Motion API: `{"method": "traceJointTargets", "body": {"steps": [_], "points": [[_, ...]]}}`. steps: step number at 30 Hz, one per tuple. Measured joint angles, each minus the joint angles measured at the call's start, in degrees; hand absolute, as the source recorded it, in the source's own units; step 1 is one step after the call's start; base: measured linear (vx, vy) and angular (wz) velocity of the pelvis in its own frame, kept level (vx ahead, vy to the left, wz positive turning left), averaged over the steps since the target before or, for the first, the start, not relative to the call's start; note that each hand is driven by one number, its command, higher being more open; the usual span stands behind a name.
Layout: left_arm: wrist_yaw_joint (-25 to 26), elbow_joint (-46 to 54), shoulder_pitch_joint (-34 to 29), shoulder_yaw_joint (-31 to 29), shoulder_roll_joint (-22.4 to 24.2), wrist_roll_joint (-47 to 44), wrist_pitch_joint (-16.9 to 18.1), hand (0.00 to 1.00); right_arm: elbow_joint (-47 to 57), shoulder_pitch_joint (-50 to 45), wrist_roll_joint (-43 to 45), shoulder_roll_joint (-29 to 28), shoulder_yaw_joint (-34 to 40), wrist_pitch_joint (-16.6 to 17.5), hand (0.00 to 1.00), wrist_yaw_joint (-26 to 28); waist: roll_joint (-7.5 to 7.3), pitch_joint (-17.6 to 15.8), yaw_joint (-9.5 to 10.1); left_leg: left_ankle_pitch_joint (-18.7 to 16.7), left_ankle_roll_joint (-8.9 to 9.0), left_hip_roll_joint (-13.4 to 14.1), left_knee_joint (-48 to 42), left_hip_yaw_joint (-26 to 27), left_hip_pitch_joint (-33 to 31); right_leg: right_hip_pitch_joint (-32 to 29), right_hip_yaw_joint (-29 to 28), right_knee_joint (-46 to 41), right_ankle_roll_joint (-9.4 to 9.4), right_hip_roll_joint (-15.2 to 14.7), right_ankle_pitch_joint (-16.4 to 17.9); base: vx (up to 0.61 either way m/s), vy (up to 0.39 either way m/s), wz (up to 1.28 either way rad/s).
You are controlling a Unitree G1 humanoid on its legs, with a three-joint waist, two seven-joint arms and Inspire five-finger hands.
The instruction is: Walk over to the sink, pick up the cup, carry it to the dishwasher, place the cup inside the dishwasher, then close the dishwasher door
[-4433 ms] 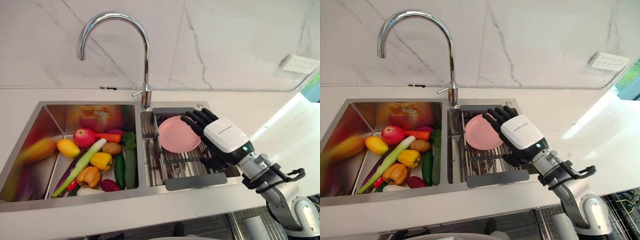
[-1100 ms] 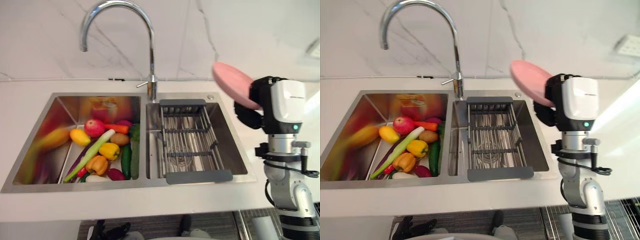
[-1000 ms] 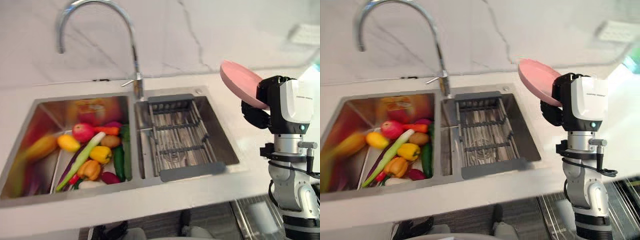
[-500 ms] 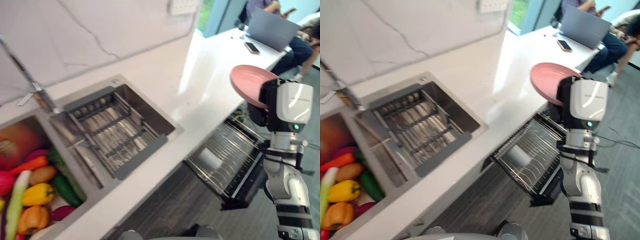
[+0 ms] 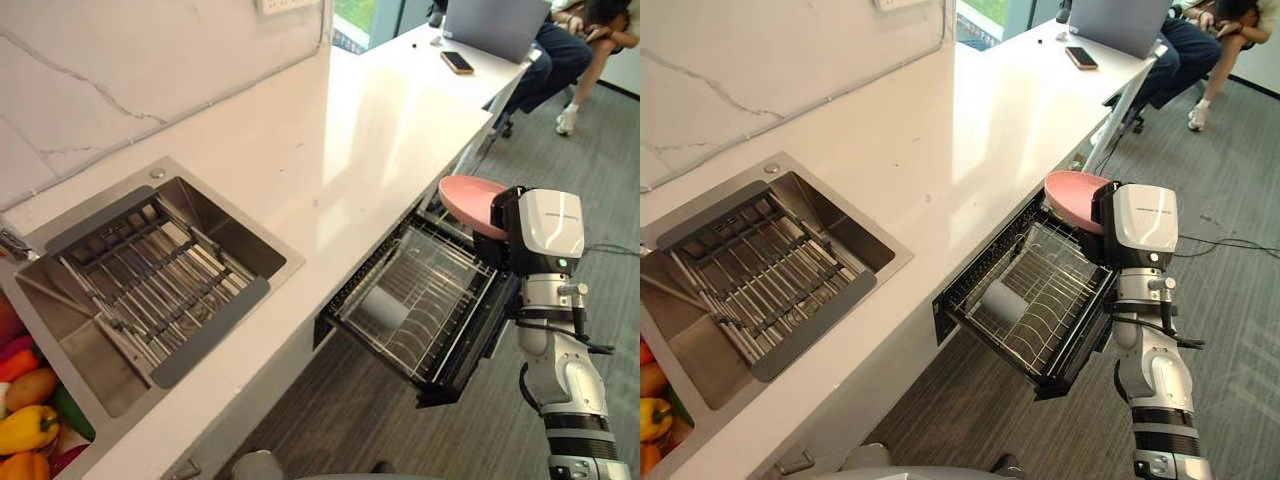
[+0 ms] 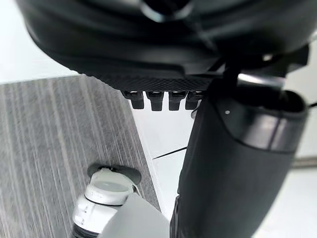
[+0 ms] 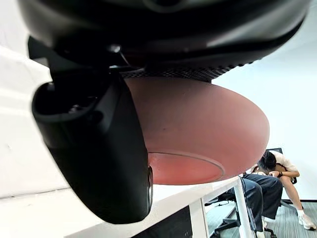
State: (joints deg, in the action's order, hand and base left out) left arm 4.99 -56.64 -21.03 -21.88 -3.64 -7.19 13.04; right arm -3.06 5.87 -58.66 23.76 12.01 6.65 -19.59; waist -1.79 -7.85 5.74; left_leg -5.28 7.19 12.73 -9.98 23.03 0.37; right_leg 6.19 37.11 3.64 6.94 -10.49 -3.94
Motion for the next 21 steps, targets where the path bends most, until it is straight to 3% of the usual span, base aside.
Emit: {"method": "traceJointTargets", "body": {"steps": [6, 12, 16, 21], "points": [[-0.4, 0.6, 1.5, 4.4, -0.6, 2.2, 0.9, 1.00, -3.5, 1.7, 0.0, -1.3, -1.7, -3.9, 0.00, 0.4, 1.51, -2.3, -0.22, 0.5, -0.68, -0.8, -1.1, -0.7, -4.4, -3.4, 0.1, 0.5, -0.30, -0.7, -1.8, -0.06, 0.064, 0.04], [-1.2, 4.8, 7.1, 8.8, -1.3, 1.3, 4.4, 1.00, -10.1, 7.9, 1.3, -1.6, -4.8, -10.1, 0.00, 0.2, 3.10, -11.9, 0.23, 1.8, -2.56, -1.7, -4.1, -2.8, -13.8, -10.3, 1.1, 0.6, -1.26, -1.5, -4.8, -0.14, 0.077, 0.14], [-1.3, 5.5, 10.1, 9.1, -1.8, -1.0, 5.5, 1.00, -12.4, 10.6, 3.6, -1.5, -5.8, -12.3, 0.00, -0.8, 3.10, -15.5, 0.49, 2.1, -3.36, -2.5, -5.0, -3.7, -17.3, -12.8, 1.4, 0.9, -1.43, -1.9, -5.9, -0.06, 0.089, 0.11], [-1.5, 7.6, 11.9, 11.1, -2.5, -2.6, 6.3, 1.00, -21.0, 18.4, 7.3, 2.0, -7.3, -14.9, 0.00, -4.1, 2.95, -17.3, 1.13, 2.6, -4.20, -3.8, -5.3, -5.3, -21.5, -15.8, 2.4, 1.2, -1.31, -2.7, -6.8, -0.04, 0.090, 0.16]]}}
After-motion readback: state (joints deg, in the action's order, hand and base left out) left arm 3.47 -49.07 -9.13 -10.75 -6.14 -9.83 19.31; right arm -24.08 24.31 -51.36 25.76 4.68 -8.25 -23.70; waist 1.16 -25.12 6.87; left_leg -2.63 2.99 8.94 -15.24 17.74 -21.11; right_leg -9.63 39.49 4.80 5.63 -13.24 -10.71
